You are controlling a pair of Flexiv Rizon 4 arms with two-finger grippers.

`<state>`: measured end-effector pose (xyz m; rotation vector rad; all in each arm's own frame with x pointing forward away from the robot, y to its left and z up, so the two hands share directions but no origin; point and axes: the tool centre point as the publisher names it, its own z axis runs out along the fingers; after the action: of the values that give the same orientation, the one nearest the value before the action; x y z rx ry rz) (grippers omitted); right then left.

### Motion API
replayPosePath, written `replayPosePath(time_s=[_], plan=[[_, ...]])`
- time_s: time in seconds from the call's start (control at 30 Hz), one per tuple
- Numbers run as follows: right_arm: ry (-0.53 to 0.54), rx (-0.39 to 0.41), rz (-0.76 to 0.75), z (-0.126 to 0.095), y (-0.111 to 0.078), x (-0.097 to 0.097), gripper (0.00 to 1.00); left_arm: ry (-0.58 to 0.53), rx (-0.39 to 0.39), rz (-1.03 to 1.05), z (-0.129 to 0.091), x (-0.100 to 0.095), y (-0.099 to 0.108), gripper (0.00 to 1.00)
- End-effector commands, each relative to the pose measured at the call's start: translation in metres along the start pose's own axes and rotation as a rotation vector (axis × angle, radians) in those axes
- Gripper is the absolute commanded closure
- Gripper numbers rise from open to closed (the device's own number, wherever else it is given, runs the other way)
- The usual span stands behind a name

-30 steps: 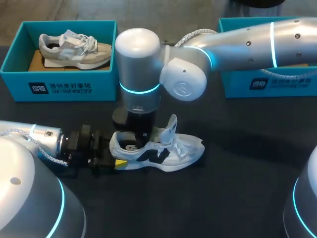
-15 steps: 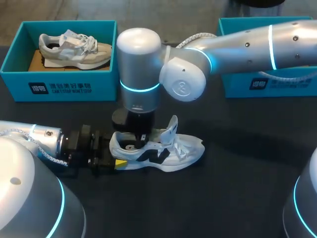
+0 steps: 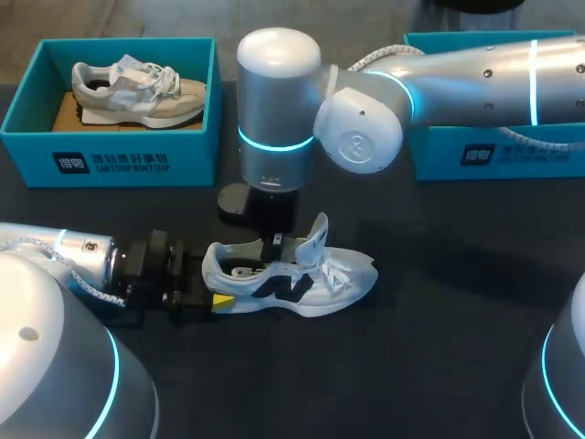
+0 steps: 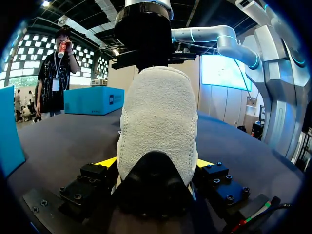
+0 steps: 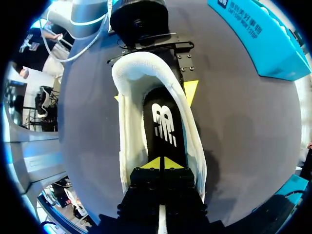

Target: Take the shoe out of the shoebox, open the shoe tongue, remove and reinsert the insole, then place the shoe into the shoebox

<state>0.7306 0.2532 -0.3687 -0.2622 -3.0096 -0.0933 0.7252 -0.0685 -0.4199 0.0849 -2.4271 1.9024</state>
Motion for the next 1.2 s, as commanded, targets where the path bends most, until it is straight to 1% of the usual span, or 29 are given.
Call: replayPosePath(time_s=[0.03,0.17,0.23,0.3,0.4,0.53,0.57,0.67,0.73,0.77,0.83,0.87,1.07,1.13,1.2], plan=[[-0.029,-0.004,-0.005,0.01,0.005,0.001,0.62,-0.004,0.0,0.0,0.001,-0.002,0.004,1.0],[-0.065,-0.001,0.011,0.017,0.009,-0.001,0.6,-0.004,0.0,0.0,0.001,-0.002,0.004,1.0],[-0.081,-0.001,0.017,0.018,0.01,-0.002,0.62,-0.004,0.0,0.0,0.001,-0.002,0.004,1.0],[-0.096,-0.007,0.022,0.02,0.011,-0.003,0.6,-0.004,0.0,0.0,0.001,-0.002,0.004,1.0],[-0.128,-0.009,0.027,0.021,0.011,-0.005,0.52,-0.004,0.0,0.0,0.001,-0.002,0.004,1.0],[-0.154,-0.008,0.029,0.02,0.013,-0.008,0.51,-0.004,0.0,0.0,0.001,-0.002,0.004,1.0],[-0.156,-0.007,0.029,0.019,0.013,-0.009,0.49,-0.004,0.0,0.0,0.001,-0.002,0.004,1.0],[-0.167,-0.009,0.029,0.018,0.013,-0.011,0.4,-0.004,0.0,0.0,0.001,-0.002,0.004,1.0],[-0.175,-0.011,0.025,0.018,0.013,-0.012,0.39,-0.004,0.0,0.0,0.001,-0.002,0.004,1.0],[-0.178,-0.012,0.022,0.018,0.013,-0.012,0.36,-0.004,0.0,0.0,0.001,-0.002,0.004,1.0],[-0.184,-0.017,0.012,0.02,0.014,-0.013,0.3,-0.004,0.0,0.0,0.001,-0.002,0.004,1.0],[-0.182,-0.018,0.008,0.021,0.014,-0.014,0.23,-0.004,0.0,0.0,0.001,-0.002,0.004,1.0],[-0.157,-0.026,-0.006,0.032,0.017,-0.017,0.24,-0.004,0.0,0.0,0.001,-0.002,0.004,1.0],[-0.141,-0.025,-0.008,0.036,0.017,-0.016,0.29,-0.004,0.0,0.0,0.001,-0.002,0.004,1.0],[-0.123,-0.025,-0.009,0.04,0.017,-0.016,0.29,-0.004,0.0,0.0,0.001,-0.002,0.004,1.0]])
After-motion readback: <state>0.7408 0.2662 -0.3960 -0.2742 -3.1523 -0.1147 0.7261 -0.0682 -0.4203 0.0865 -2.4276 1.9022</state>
